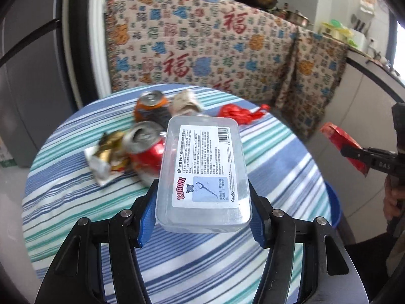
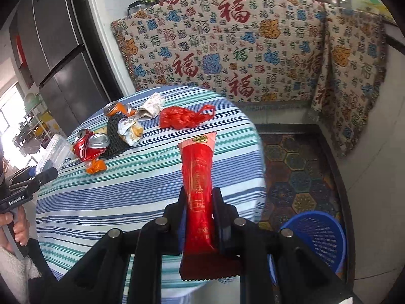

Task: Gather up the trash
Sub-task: 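Carry the clear box and red wrapper over the blue wastebasket with both tools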

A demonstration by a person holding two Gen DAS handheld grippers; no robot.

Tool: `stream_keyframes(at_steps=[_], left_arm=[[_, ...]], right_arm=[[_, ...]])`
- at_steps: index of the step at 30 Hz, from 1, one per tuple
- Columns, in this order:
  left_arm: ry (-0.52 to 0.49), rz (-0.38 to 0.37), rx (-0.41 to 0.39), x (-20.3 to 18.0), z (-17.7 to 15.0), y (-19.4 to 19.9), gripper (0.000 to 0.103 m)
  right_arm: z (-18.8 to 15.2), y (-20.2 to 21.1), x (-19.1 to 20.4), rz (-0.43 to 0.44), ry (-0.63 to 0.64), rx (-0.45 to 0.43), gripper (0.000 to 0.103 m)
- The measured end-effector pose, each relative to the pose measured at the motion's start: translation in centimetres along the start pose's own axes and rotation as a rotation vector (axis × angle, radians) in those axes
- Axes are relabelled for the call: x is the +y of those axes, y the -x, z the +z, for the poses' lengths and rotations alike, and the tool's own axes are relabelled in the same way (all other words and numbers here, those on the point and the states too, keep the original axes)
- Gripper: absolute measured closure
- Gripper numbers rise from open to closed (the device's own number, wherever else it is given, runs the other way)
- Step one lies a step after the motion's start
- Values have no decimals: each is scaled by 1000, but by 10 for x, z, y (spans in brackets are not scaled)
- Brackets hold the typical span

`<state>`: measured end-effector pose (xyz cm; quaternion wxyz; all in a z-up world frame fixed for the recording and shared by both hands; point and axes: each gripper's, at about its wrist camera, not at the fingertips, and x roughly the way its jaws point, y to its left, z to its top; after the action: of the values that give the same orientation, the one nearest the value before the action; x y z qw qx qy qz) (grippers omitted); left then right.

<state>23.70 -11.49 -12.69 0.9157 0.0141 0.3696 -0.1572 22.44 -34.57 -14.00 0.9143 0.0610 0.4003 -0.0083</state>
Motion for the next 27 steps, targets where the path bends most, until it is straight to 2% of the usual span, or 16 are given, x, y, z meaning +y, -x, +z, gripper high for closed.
stream_keyframes(at_steps=[7, 13, 20, 27], left_arm=[[-103, -168, 13, -133, 18, -28, 40], [-183, -284, 54, -237, 24, -65, 40], [-251, -367, 120, -310, 17, -118, 40], [-306, -386, 178, -353, 2, -164, 40]], right_arm=[[-25, 52, -73, -145, -78, -51, 85], [-51, 64, -146, -225, -189, -28, 85], [-69, 51, -211, -252, -292, 18, 85], [-79, 40, -253, -251, -354, 37, 85]])
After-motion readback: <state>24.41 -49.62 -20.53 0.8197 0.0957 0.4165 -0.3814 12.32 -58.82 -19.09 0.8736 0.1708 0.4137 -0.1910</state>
